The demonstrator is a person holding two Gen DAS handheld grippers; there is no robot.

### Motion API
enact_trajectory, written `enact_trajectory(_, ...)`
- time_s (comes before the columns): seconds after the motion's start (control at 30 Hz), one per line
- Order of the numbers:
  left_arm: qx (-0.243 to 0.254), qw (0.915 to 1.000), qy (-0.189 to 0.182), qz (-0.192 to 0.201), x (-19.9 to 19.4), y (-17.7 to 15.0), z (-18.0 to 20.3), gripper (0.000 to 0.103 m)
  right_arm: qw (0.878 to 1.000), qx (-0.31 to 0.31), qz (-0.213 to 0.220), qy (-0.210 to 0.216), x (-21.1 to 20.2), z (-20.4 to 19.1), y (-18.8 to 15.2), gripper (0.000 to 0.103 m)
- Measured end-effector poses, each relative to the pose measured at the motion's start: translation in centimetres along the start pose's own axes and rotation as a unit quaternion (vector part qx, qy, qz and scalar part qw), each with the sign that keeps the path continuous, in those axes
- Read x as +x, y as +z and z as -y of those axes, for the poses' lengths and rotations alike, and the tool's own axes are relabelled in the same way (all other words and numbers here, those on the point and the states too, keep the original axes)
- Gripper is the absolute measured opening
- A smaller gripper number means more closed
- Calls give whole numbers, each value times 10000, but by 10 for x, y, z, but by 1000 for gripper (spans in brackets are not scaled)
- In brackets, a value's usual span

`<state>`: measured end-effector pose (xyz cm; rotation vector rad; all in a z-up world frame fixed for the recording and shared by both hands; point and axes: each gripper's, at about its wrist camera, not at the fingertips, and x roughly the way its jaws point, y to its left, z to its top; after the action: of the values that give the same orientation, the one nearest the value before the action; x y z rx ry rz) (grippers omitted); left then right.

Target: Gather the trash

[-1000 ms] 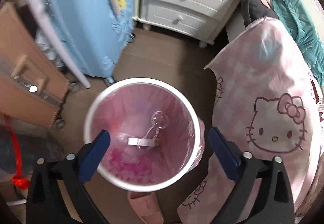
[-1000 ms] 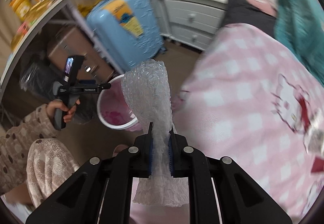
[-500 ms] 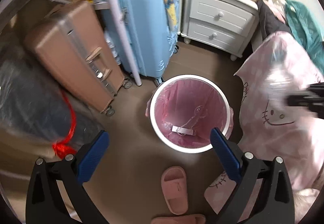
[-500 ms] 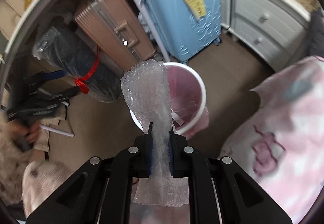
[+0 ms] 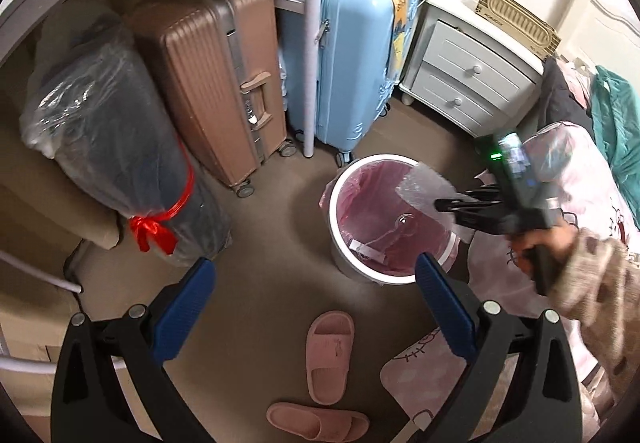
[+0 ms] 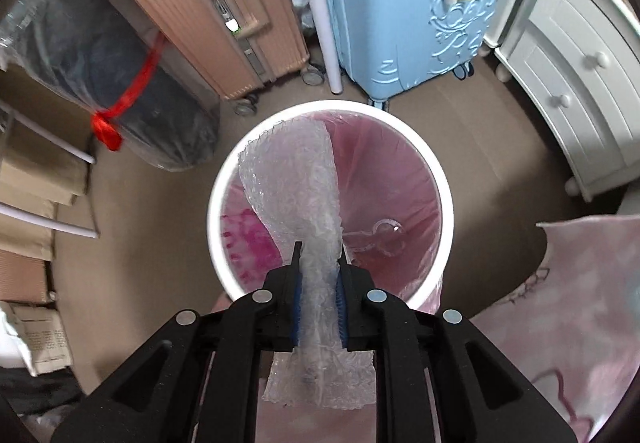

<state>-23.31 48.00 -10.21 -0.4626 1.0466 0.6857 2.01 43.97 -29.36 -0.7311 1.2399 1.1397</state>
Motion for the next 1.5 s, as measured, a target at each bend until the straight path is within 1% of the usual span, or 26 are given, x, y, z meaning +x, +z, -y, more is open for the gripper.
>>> enact_trajectory(0.07,-9,10000,46,-10,-3,0,1,98,9999,-10,-50,-124,18,0,2,61)
enact_trajectory(0.1,6,10000,64,-27,-4,1,3,98,9998,-33,-107,-180,25,0,1,69)
enact_trajectory(0.13,36,9999,90,-51,-3,2,5,98,9993,-74,-218,-291,32,-1,-2,72)
enact_trajectory(0.2,92,9999,134,-58,-3,3,10,98,9992,-51,-222,-313,30,3,-11,72)
enact_trajectory(0.23,112,9998,123,-61,-3,4,13,98,9995,0,-143,-283,24,6,-15,74)
enact_trajectory(0.27,122,9999,89,-62,-2,5,16,98,9997,22,-28,-229,17,8,-19,81)
enact_trajectory(0.33,162,9998,39,-65,0,8,22,98,9995,-91,268,-113,0,12,-27,89)
enact_trajectory(0.4,167,9998,32,-35,-1,11,27,98,9986,-252,445,-114,-24,13,-33,89)
enact_trajectory(0.47,134,9999,-79,-12,-3,13,34,98,9977,-244,628,-119,-48,13,-37,89)
enact_trajectory(0.53,131,9997,-215,34,-8,17,43,98,9951,-159,971,-41,-83,15,-46,89)
enact_trajectory(0.63,256,9992,-253,186,-18,23,59,98,9889,92,1480,31,-137,25,-66,90)
enact_trajectory(0.7,345,9988,-264,241,-23,27,71,98,9850,243,1710,-64,-168,30,-79,90)
enact_trajectory(0.8,429,9976,-411,367,-39,32,90,98,9823,387,1817,-225,-203,41,-99,90)
enact_trajectory(0.83,492,9968,-452,433,-46,33,99,98,9805,455,1869,-406,-222,46,-112,92)
enact_trajectory(0.9,635,9950,-490,588,-60,35,116,98,9763,553,2009,-586,-244,54,-128,94)
enact_trajectory(0.93,707,9939,-524,666,-68,35,127,98,9731,648,2103,-681,-263,62,-143,96)
enact_trajectory(1.0,817,9917,-618,772,-80,33,146,98,9695,778,2194,-772,-284,73,-161,96)
enact_trajectory(1.1,996,9877,-789,910,-97,29,181,98,9612,1052,2345,-1004,-319,92,-198,96)
enact_trajectory(1.27,1333,9822,-965,904,-112,20,243,98,9475,1417,2580,-1248,-375,127,-269,96)
enact_trajectory(1.43,1800,9721,-1103,1024,-124,4,312,98,9334,1696,2726,-1604,-417,163,-341,96)
enact_trajectory(1.5,1875,9691,-1265,985,-125,-1,340,98,9279,1802,2734,-1780,-428,178,-369,96)
